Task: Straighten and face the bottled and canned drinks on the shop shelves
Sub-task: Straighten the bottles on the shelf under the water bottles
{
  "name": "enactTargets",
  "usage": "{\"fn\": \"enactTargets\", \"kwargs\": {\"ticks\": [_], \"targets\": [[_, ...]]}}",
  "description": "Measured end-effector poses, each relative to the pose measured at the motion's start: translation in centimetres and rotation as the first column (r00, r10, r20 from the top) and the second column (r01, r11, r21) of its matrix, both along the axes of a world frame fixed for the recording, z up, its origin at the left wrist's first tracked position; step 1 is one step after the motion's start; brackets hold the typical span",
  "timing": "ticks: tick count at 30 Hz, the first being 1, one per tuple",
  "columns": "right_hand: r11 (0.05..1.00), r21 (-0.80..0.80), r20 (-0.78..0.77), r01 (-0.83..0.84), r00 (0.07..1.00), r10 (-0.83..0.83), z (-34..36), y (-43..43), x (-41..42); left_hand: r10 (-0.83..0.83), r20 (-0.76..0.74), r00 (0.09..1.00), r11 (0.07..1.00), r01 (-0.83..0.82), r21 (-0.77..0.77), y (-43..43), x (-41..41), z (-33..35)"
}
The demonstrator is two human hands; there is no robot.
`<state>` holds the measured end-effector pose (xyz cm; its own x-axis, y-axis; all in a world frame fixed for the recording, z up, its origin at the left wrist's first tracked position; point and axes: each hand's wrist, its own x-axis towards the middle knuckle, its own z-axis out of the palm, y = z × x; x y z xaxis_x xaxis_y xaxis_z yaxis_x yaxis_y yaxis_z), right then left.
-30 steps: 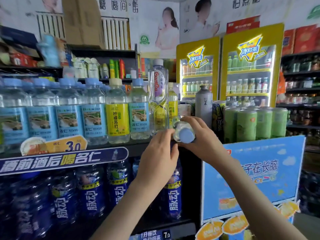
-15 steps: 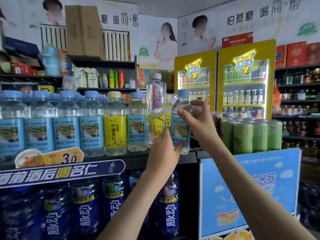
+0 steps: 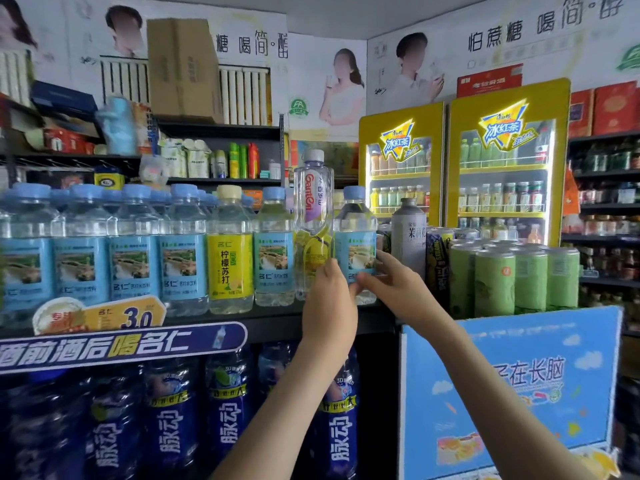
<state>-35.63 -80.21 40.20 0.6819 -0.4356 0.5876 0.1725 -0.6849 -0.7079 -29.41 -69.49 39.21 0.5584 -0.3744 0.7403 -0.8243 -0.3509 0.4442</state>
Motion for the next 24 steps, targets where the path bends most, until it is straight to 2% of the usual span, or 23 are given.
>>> {"fn": "enactTargets", "kwargs": {"ticks": [4, 7, 11, 13, 15, 20, 22, 24], "targets": [[0.982, -0.083, 0.057, 0.169, 0.985, -0.164, -0.9, 0.8, -0.2, 0.026, 0.004, 1.0, 1.0, -0.026, 0.01, -0.2, 0.5, 0.2], [0.939, -0.135, 0.214, 0.316, 0.935, -0.284, -2.1, 1.9, -0.3, 0.016, 0.026, 1.0, 0.999, -0.015, -0.037, 0.4, 0.3, -0.3], [0.911, -0.232, 0.434, 0.341, 0.874, -0.217, -4.0, 5.6, -0.3, -0.038, 0.121, 0.992, 0.977, 0.063, -0.205, 3.0, 0.7, -2.7], [0.913, -0.288, 0.458, 0.29, 0.879, -0.134, -5.2, 7.6, 0.4, -0.058, 0.16, 0.985, 0.955, 0.102, -0.278, 4.7, 1.4, -4.0], [0.942, -0.29, 0.43, 0.168, 0.903, -0.029, -6.4, 9.7, 1.5, -0.053, 0.191, 0.98, 0.948, 0.11, -0.298, 7.0, 2.0, -5.3], [0.958, -0.273, 0.369, -0.093, 0.909, 0.194, -10.3, 16.1, 3.6, 0.045, 0.187, 0.981, 0.958, 0.01, -0.286, 14.5, 2.7, -9.9], [0.944, -0.257, 0.311, -0.207, 0.907, 0.283, -13.0, 19.4, 3.9, 0.087, 0.113, 0.99, 0.971, -0.059, -0.232, 18.4, 2.7, -12.9], [0.922, -0.231, 0.193, -0.312, 0.914, 0.357, -16.9, 23.4, 4.6, 0.154, -0.068, 0.986, 0.986, -0.158, -0.06, 23.3, 3.5, -17.4]]}}
